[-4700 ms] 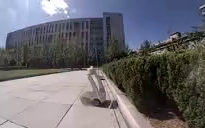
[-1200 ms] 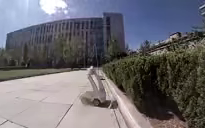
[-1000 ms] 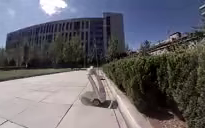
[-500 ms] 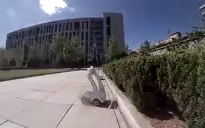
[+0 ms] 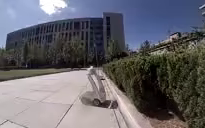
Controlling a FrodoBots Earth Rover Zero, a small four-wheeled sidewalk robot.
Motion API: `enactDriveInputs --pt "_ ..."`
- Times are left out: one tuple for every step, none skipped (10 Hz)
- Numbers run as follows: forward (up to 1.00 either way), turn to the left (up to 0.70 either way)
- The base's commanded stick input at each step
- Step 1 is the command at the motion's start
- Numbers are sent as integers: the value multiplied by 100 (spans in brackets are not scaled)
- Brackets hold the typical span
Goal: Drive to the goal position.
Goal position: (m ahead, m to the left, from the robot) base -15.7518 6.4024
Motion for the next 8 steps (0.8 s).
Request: enactDriveInputs --pt "4 0" --pt "4 0" --pt "4 0" --pt "4 0" --pt "4 0" --pt "4 0" --pt "2 0" --pt "1 0"
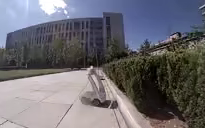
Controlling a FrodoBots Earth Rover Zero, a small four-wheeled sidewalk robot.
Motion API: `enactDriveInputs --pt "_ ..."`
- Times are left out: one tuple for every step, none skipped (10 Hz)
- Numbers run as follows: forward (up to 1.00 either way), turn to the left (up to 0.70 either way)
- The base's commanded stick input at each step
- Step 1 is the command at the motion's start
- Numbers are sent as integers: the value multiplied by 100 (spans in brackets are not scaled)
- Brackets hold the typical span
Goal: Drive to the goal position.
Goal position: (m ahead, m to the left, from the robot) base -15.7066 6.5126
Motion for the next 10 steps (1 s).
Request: enactDriveInputs --pt "4 0" --pt "4 0" --pt "2 0" --pt "0 0" --pt "1 0" --pt "4 0" --pt "2 0" --pt "2 0" --pt "1 0" --pt "3 0"
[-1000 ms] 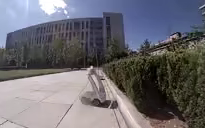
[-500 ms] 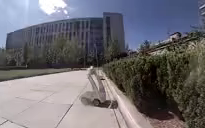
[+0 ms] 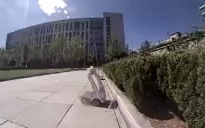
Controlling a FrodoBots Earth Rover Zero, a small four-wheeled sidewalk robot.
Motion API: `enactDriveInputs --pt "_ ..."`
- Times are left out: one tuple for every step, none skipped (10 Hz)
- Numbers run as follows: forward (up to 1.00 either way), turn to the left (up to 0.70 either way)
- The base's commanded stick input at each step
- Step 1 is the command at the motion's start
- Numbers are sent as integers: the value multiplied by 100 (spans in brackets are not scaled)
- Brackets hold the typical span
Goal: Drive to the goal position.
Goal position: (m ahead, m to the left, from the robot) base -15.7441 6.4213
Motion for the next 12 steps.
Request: enactDriveInputs --pt "4 0" --pt "4 0" --pt "2 0" --pt "2 0" --pt "4 0" --pt "4 0" --pt "2 0" --pt "2 0" --pt "1 0" --pt "0 0" --pt "0 0" --pt "0 0"
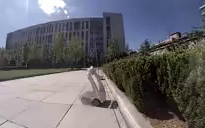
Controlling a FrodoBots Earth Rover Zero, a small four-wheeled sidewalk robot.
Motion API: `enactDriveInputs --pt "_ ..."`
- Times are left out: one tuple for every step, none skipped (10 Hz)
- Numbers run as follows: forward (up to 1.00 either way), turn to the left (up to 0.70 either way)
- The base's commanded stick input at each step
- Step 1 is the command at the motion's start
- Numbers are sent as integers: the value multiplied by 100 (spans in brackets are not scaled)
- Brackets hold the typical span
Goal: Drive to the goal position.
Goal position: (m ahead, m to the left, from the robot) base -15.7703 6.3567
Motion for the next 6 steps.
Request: enactDriveInputs --pt "4 0" --pt "0 0" --pt "0 0" --pt "3 0" --pt "3 0" --pt "1 0"
